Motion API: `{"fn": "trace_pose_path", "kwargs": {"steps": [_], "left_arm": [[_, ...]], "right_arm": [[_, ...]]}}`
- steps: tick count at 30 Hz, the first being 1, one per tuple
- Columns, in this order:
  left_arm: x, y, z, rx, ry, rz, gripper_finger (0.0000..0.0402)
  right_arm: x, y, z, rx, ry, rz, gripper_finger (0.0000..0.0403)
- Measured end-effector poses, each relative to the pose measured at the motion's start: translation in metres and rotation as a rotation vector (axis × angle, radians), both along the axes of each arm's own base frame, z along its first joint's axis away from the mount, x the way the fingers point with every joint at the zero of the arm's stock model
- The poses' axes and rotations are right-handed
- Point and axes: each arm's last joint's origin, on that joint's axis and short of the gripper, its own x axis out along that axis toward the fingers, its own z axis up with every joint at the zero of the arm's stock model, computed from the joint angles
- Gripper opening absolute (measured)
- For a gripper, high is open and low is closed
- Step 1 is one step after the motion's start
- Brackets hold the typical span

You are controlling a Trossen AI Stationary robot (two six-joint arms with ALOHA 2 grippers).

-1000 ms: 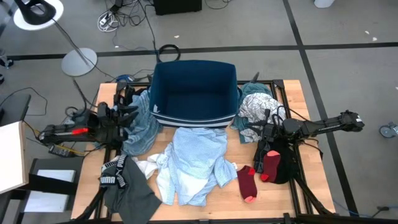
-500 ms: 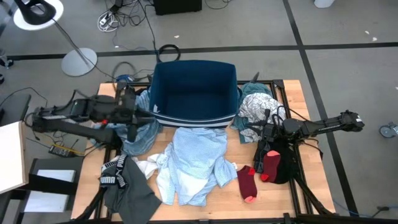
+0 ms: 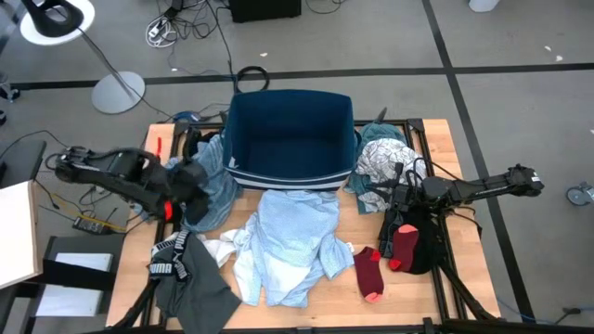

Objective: Sort clothes
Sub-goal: Put the gray underwear into the bin

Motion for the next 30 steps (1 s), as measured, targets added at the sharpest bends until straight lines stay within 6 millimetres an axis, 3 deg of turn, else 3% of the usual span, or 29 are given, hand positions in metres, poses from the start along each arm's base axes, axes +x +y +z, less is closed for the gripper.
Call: {"fn": "trace_pose_path", "kwargs": {"steps": [7,15,25,30], "left_arm": [[-0.002,-0.018,-0.011,-0.108,0.148,0.188,0.0109],[0.023,-0.049,-0.034,-0.115,0.354,0.271,0.0109],[0.059,-0.106,-0.070,-0.050,0.346,0.173,0.0109],[0.056,-0.123,-0.096,-0.065,0.374,0.190,0.0109]], "right_arm": [[0.000,0.000,0.000,0.000,0.000,0.000,0.0027],[0.000,0.000,0.000,0.000,0.000,0.000,0.0027],[0.000,0.000,0.000,0.000,0.000,0.000,0.0027],[0.000,0.000,0.000,0.000,0.000,0.000,0.0027]]}}
